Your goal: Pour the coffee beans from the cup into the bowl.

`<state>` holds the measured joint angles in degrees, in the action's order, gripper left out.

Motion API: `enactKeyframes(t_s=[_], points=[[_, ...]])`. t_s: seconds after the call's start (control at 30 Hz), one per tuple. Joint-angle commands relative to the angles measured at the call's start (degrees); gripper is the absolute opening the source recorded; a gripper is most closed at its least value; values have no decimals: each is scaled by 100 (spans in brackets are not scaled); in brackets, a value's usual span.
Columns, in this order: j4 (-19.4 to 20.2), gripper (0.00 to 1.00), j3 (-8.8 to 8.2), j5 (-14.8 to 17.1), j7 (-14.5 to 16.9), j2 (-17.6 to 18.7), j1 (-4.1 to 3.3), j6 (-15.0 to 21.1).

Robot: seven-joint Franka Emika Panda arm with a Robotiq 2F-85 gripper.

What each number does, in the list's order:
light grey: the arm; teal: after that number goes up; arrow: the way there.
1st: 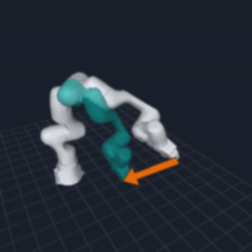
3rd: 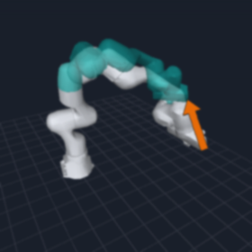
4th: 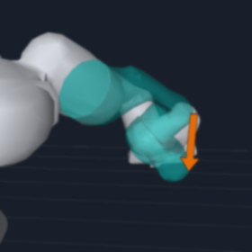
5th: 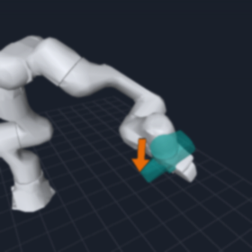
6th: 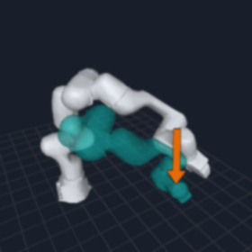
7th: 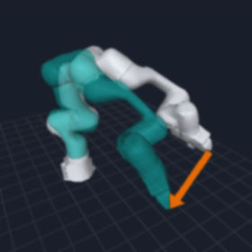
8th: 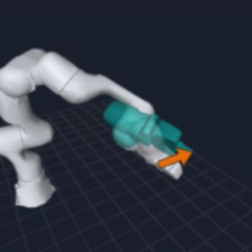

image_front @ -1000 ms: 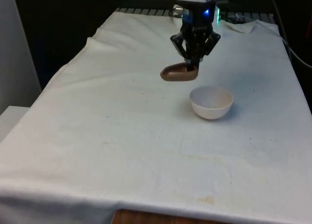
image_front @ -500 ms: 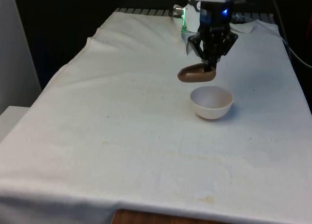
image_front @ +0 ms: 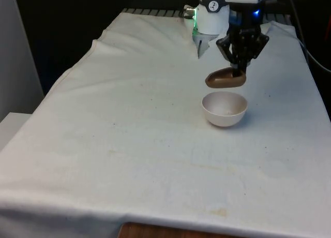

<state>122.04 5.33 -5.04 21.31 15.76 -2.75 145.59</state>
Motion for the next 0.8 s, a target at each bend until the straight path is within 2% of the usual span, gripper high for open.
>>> enactKeyframes(t_s=[0.0, 0.17, 0.2, 0.23, 0.27, 0.47, 0.5, 0.53, 0.77], points=[[69, 1, -17, -115, -143, -63, -57, 0], [126, 1, 97, -178, -298, -86, -63, -11], [86, 1, 138, -86, -195, -40, -11, -6], [138, 1, 115, -189, -327, -92, -63, -11], [155, 1, 138, -195, -350, -103, -69, -17], [218, 1, 275, -212, -498, -132, -86, -29], [178, 1, 321, -109, -390, -86, -40, -23], [223, 1, 292, -212, -516, -138, -92, -29], [212, 1, 441, -178, -625, -109, -97, -34]])
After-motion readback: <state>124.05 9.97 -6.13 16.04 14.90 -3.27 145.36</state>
